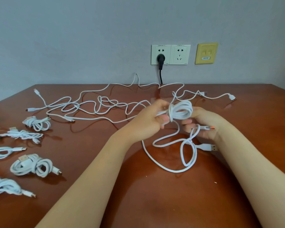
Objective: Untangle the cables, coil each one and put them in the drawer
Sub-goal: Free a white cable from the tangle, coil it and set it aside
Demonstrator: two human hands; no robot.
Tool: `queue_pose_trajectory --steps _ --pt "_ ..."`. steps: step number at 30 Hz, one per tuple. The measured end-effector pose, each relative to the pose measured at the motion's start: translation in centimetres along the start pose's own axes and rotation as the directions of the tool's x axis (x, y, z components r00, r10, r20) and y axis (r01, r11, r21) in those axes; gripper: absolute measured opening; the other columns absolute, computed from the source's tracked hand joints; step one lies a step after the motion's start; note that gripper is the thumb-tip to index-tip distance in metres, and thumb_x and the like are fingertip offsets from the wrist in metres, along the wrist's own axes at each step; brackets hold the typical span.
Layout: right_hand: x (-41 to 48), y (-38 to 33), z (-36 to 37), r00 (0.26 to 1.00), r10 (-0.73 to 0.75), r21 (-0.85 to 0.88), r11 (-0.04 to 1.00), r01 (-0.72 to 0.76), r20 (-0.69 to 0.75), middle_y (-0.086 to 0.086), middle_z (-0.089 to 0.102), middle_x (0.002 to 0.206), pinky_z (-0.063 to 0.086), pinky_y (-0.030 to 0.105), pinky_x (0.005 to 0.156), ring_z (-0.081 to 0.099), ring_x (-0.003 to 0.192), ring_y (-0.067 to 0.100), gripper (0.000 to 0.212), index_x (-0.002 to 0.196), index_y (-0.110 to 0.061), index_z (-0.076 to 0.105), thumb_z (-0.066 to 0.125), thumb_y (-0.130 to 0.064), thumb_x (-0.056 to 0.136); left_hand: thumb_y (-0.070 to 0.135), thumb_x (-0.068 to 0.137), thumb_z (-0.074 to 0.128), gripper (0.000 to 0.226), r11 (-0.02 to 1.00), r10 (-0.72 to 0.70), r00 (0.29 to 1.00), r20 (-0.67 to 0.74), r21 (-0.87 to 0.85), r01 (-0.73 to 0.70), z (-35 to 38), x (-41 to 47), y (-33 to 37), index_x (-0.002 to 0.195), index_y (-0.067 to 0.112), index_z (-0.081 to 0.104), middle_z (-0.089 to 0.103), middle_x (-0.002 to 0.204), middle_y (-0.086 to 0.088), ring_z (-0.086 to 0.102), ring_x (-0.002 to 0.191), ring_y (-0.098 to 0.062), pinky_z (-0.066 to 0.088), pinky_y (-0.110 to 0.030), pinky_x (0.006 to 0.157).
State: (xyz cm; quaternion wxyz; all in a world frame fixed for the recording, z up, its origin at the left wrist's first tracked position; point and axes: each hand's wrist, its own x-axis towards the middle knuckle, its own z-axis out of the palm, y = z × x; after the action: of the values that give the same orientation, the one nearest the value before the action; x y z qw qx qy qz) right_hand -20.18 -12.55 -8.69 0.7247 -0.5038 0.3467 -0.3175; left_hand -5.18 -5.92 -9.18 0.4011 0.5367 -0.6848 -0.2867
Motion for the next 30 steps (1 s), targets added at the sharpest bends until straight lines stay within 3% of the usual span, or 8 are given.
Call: queue_pose_trajectory --steps 3,8,13,16,21,24,28,30 --pt "0.4 0.8 0.3 0.999 -0.016 -0.04 0.999 0.017 0.033 -0.001 0.051 0.055 0.022 0.009 0.031 0.031 0.035 0.0 0.019 0.082 -0.006 0.059 0.046 0.004 0.09 0.001 0.097 0.042 0.024 0.992 -0.011 0.997 -0.081 -0.129 0.0 -0.3 0.2 0.0 0.108 0.021 0.035 0.052 0.082 0.008 0.05 0.06 -0.003 0.038 -0.008 0.051" --pt "0.8 1.5 2.4 0.991 -0.099 -0.435 0.892 0.126 0.085 -0.002 0.045 0.047 0.025 0.015 0.033 0.03 0.034 0.005 0.023 0.078 -0.01 0.062 0.05 -0.018 0.095 0.007 0.097 0.044 0.018 0.976 -0.092 0.951 -0.296 -0.215 0.027 -1.0 0.6 -0.4 0.107 0.019 0.036 0.055 0.09 -0.002 0.052 0.051 0.001 0.038 -0.008 0.048" --pt "0.5 1.7 3.9 0.965 -0.241 -0.812 0.539 0.223 0.105 -0.004 0.046 0.046 0.035 0.018 0.045 0.04 0.033 0.004 0.029 0.065 -0.016 0.053 0.052 -0.015 0.093 0.016 0.098 0.045 0.011 0.984 -0.18 0.894 -0.411 -0.068 0.167 -1.1 0.8 -0.8 0.104 0.018 0.036 0.049 0.095 0.002 0.056 0.077 -0.014 0.05 -0.027 0.076" --pt "-0.3 1.5 4.2 0.958 -0.213 -0.936 0.254 0.244 0.192 -0.007 0.047 0.066 0.036 0.026 0.067 0.05 0.067 0.013 0.02 0.077 -0.017 0.056 0.049 -0.022 0.095 0.015 0.097 0.046 0.012 0.974 -0.157 0.881 -0.446 0.077 0.213 -1.2 0.8 -0.8 0.103 0.014 0.035 0.046 0.098 -0.002 0.051 0.089 -0.022 0.035 -0.026 0.072" --pt "-1.6 0.9 4.8 0.904 -0.311 -0.954 -0.16 0.254 0.293 0.0 0.047 0.086 0.03 0.029 0.069 0.054 0.095 0.026 0.017 0.088 -0.016 0.047 0.038 -0.025 0.098 0.007 0.095 0.044 0.016 0.919 -0.069 0.933 -0.354 0.342 0.198 -1.1 0.3 -1.0 0.098 0.012 0.029 0.037 0.073 0.008 0.041 0.073 -0.02 0.02 -0.025 0.054" --pt "-1.6 0.5 4.6 0.804 -0.451 -0.915 -0.297 0.274 0.387 0.0 0.055 0.103 0.034 0.031 0.078 0.052 0.106 0.025 0.022 0.1 -0.016 0.056 0.038 -0.028 0.098 0.002 0.092 0.044 0.019 0.883 -0.041 0.966 -0.255 0.444 0.154 -1.0 0.2 -1.1 0.097 0.012 0.027 0.035 0.072 0.008 0.04 0.067 -0.017 0.02 -0.025 0.055" --pt "-1.3 0.3 3.8 0.705 -0.559 -0.896 -0.34 0.284 0.436 0.002 0.052 0.101 0.019 0.028 0.074 0.046 0.104 0.025 0.021 0.102 -0.016 0.061 0.044 -0.027 0.096 -0.006 0.084 0.045 0.031 0.876 -0.055 0.994 -0.093 0.474 0.093 -0.7 0.1 -0.9 0.095 0.015 0.025 0.044 0.077 -0.001 0.047 0.074 -0.023 0.032 -0.03 0.058" --pt "-0.9 0.3 3.2 0.682 -0.608 -0.913 -0.244 0.326 0.406 0.002 0.051 0.091 0.024 0.029 0.072 0.047 0.096 0.023 0.016 0.095 -0.013 0.065 0.053 -0.024 0.092 -0.008 0.083 0.045 0.032 0.88 -0.048 0.998 -0.028 0.472 0.056 -0.3 0.0 -0.6 0.095 0.015 0.025 0.042 0.073 0.001 0.046 0.066 -0.017 0.034 -0.019 0.051"
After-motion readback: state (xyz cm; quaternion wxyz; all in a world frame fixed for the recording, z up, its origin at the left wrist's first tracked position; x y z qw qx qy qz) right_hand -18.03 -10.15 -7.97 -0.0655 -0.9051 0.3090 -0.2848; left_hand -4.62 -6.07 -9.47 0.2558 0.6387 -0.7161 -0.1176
